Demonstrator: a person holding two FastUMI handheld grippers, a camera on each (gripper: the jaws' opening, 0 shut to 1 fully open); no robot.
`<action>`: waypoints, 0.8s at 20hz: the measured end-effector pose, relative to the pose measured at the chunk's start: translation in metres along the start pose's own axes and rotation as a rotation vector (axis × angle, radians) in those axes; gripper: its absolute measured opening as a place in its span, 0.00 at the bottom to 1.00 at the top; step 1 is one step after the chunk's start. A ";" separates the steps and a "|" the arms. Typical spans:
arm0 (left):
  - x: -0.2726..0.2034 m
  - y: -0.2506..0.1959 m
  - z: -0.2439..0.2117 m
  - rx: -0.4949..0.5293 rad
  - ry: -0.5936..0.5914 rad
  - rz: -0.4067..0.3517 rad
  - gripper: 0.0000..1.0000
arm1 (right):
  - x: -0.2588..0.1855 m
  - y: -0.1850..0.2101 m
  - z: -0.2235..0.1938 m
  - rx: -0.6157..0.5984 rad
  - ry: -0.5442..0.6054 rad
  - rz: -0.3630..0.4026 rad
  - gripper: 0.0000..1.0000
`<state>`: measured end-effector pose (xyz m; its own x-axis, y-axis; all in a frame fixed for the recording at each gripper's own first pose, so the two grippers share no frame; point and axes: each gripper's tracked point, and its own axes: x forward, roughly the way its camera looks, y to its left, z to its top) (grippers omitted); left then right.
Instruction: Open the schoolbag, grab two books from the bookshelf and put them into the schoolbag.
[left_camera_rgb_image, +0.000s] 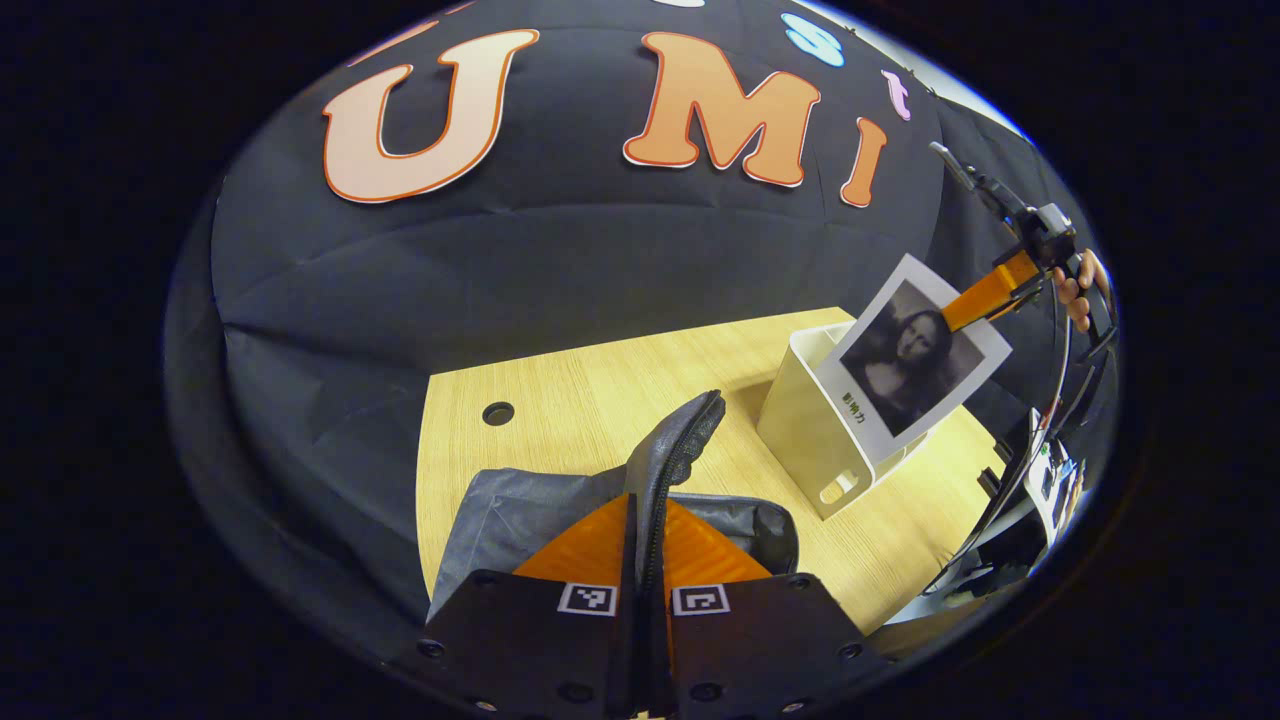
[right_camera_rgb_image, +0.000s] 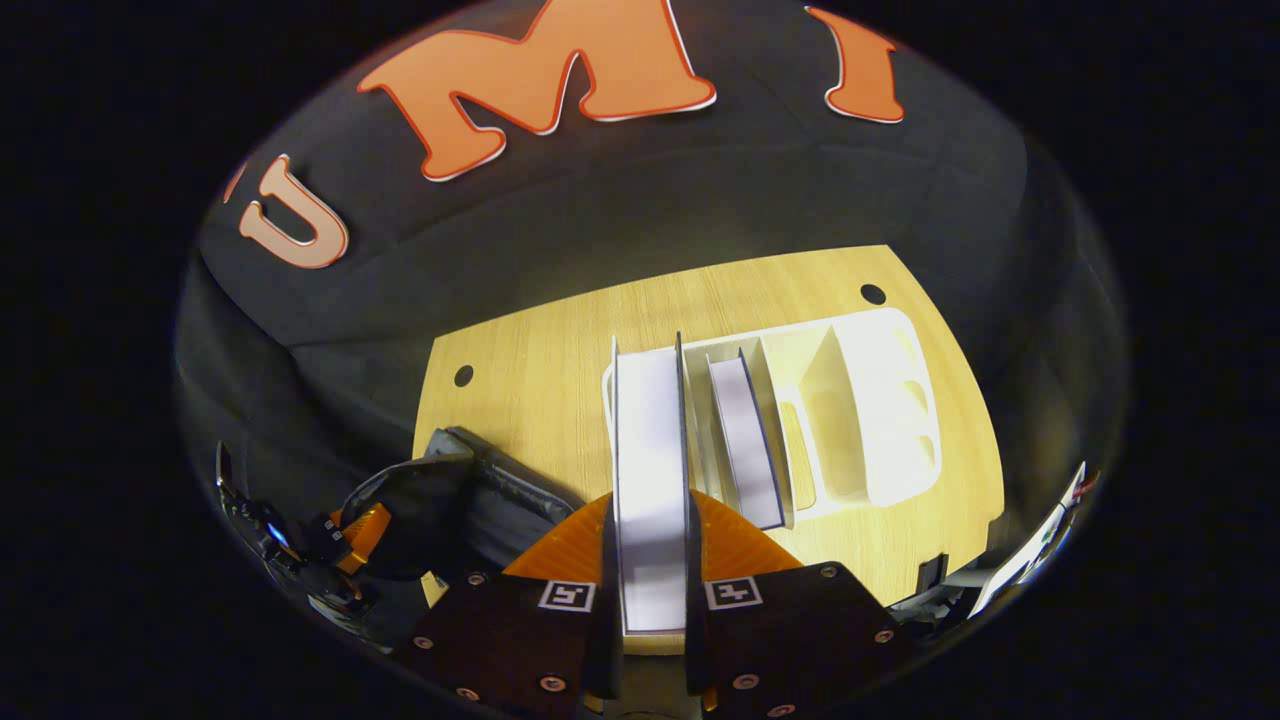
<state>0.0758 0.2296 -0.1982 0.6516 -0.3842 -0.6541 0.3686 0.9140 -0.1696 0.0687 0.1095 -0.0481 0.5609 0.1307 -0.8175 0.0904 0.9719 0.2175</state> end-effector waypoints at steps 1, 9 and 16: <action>0.001 0.000 -0.001 -0.002 -0.003 0.002 0.06 | -0.010 0.000 0.000 0.011 -0.018 0.009 0.25; 0.001 0.001 -0.004 -0.015 -0.018 -0.006 0.06 | -0.056 0.016 -0.019 0.108 -0.094 0.151 0.25; -0.002 0.003 -0.008 -0.031 -0.019 0.021 0.06 | -0.054 0.061 -0.071 0.129 -0.087 0.262 0.25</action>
<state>0.0703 0.2344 -0.2037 0.6718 -0.3670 -0.6435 0.3344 0.9253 -0.1788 -0.0144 0.1758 -0.0286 0.6467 0.3512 -0.6771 0.0339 0.8736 0.4855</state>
